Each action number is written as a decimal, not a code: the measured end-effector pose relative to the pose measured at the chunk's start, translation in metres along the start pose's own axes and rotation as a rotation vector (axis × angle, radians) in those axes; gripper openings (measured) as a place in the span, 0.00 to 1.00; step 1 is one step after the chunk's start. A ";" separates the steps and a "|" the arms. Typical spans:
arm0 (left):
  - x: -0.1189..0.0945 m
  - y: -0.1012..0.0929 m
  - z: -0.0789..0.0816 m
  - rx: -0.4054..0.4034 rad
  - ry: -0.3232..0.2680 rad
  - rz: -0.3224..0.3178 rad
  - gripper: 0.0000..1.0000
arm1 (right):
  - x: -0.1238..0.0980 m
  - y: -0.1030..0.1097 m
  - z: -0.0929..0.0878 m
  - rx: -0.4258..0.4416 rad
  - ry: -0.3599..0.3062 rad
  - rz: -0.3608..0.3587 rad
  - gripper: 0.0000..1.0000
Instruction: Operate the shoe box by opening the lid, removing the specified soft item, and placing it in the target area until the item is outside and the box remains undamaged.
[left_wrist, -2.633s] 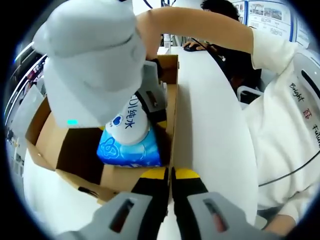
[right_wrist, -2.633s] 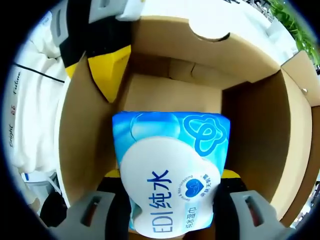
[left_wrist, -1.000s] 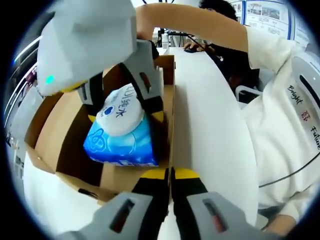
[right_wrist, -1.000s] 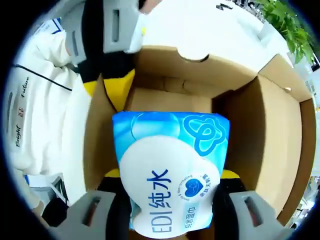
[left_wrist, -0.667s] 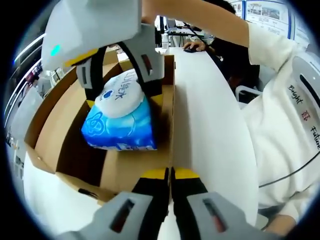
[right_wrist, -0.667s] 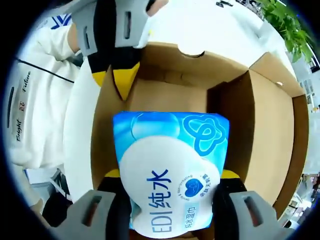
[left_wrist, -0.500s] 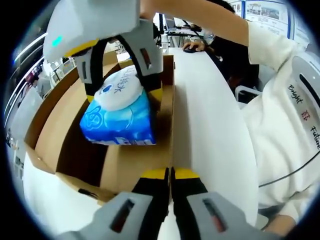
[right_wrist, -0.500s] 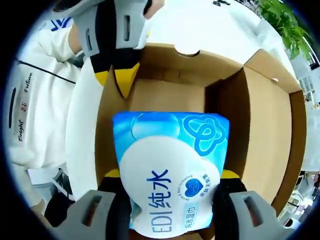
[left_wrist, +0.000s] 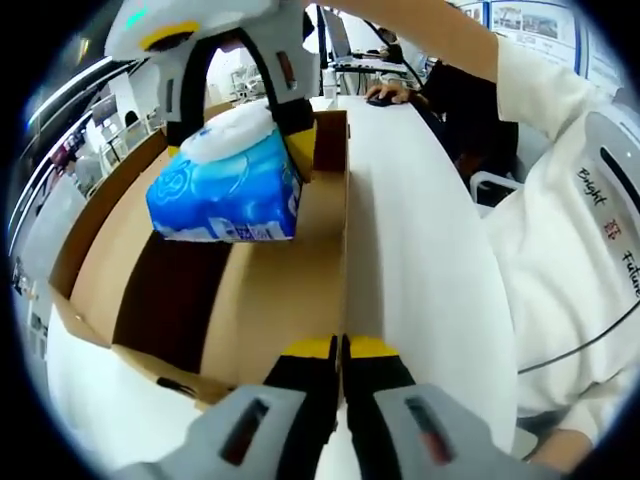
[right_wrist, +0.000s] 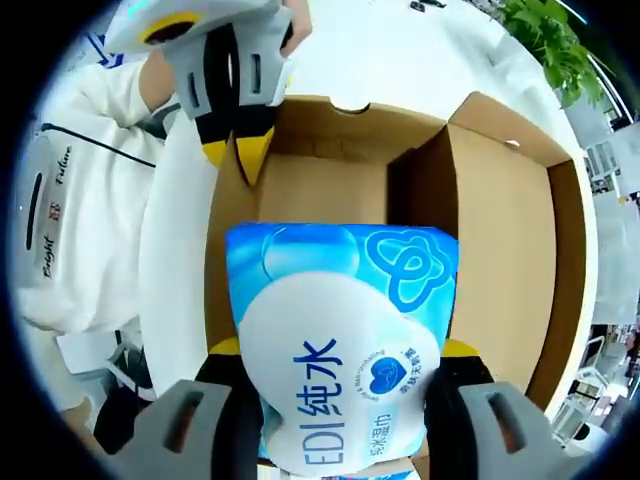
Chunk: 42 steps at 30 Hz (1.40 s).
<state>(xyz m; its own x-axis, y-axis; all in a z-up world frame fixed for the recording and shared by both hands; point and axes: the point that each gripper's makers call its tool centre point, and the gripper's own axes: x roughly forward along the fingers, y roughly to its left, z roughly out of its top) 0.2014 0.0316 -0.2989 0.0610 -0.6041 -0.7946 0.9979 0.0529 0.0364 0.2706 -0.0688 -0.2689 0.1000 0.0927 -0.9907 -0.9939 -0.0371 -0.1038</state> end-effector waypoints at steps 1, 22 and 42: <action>0.000 0.000 0.000 0.000 0.000 0.000 0.01 | -0.002 0.001 -0.001 -0.001 -0.003 -0.001 0.64; 0.000 0.001 -0.001 -0.002 0.001 -0.001 0.02 | -0.027 0.004 -0.031 0.039 -0.013 -0.057 0.64; 0.000 0.000 -0.001 -0.004 0.003 -0.004 0.02 | -0.046 0.019 -0.073 0.101 -0.041 -0.102 0.64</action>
<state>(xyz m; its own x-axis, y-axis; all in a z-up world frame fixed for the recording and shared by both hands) 0.2013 0.0322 -0.2996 0.0570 -0.6015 -0.7968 0.9981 0.0534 0.0312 0.2503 -0.1460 -0.2314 0.2009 0.1314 -0.9708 -0.9785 0.0751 -0.1923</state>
